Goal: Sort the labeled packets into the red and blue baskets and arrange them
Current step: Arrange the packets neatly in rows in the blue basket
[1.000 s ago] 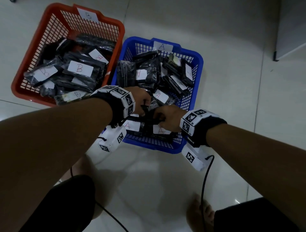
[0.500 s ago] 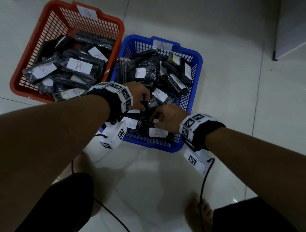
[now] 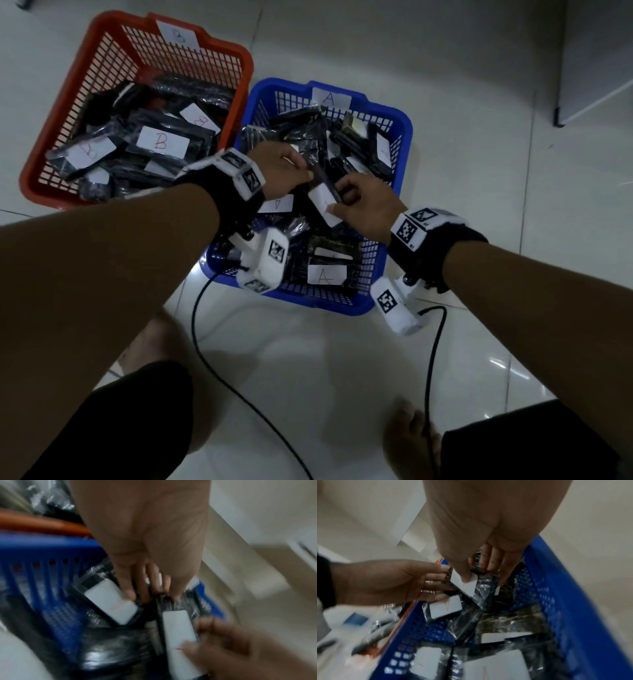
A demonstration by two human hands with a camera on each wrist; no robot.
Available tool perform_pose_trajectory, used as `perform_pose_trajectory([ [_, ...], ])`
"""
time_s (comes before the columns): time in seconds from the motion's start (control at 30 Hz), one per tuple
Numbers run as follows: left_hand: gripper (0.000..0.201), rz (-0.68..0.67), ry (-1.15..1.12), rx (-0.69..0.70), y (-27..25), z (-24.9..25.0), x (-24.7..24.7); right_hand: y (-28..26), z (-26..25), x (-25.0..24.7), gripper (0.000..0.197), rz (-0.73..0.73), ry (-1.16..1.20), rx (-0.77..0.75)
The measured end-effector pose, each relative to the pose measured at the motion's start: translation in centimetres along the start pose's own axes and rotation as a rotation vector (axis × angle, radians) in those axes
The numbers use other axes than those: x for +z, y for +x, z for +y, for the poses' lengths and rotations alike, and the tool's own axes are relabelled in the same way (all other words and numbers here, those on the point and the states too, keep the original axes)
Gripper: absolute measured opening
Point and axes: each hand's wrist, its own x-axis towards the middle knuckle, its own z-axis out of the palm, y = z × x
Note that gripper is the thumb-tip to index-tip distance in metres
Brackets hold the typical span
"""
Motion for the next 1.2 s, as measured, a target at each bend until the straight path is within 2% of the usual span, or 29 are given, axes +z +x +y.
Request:
perform_pose_trajectory([
  [0.07,0.015,0.047,0.28,0.144,-0.2,-1.0,-0.3,-0.2,0.0,-0.6,0.03,-0.178,-0.227,-0.027],
  [0.17,0.031,-0.007,0.667,0.278,-0.7,-1.9,-0.6,-0.6,-0.4,-0.4,0.029,-0.408,-0.494,-0.043],
  [0.27,0.054,-0.043,0.948,0.318,-1.2,-2.1,-0.3,-1.0,-0.3,0.4,0.044,-0.375,-0.549,-0.067],
  [0.37,0.053,-0.074,1.112,0.342,-1.2,-2.2,0.3,-1.3,0.5,1.0,0.043,-0.325,-0.588,-0.141],
  [0.43,0.04,-0.07,1.106,0.364,-1.1,-2.7,0.5,-1.1,0.8,1.4,0.04,-0.329,-0.663,-0.123],
  [0.53,0.022,-0.113,0.92,0.337,-1.1,-3.4,0.1,-0.5,-0.1,1.4,0.038,-0.294,-0.617,-0.095],
  [0.67,0.03,-0.142,0.664,0.287,-1.6,-4.4,-1.4,0.7,-1.9,1.7,0.026,-0.155,-0.535,-0.236],
  [0.77,0.034,-0.093,0.533,0.287,-2.1,-4.8,-2.3,1.5,-2.6,2.6,0.029,-0.229,-0.534,-0.265],
  [0.83,0.033,-0.08,0.532,0.295,-2.3,-4.8,-2.7,1.8,-2.6,3.3,0.031,-0.238,-0.563,-0.25],
  [0.9,0.034,-0.13,0.586,0.308,-2.5,-4.9,-2.7,2.1,-2.3,3.7,0.033,-0.226,-0.597,-0.255],
  [1.07,0.052,-0.271,0.778,0.274,-2.6,-4.8,-1.8,2.4,-2.4,3.1,0.025,-0.204,-0.777,-0.287],
  [1.2,0.061,-0.316,0.783,0.216,-2.4,-4.4,-1.6,1.2,-2.6,1.5,0.022,-0.135,-0.657,-0.269],
])
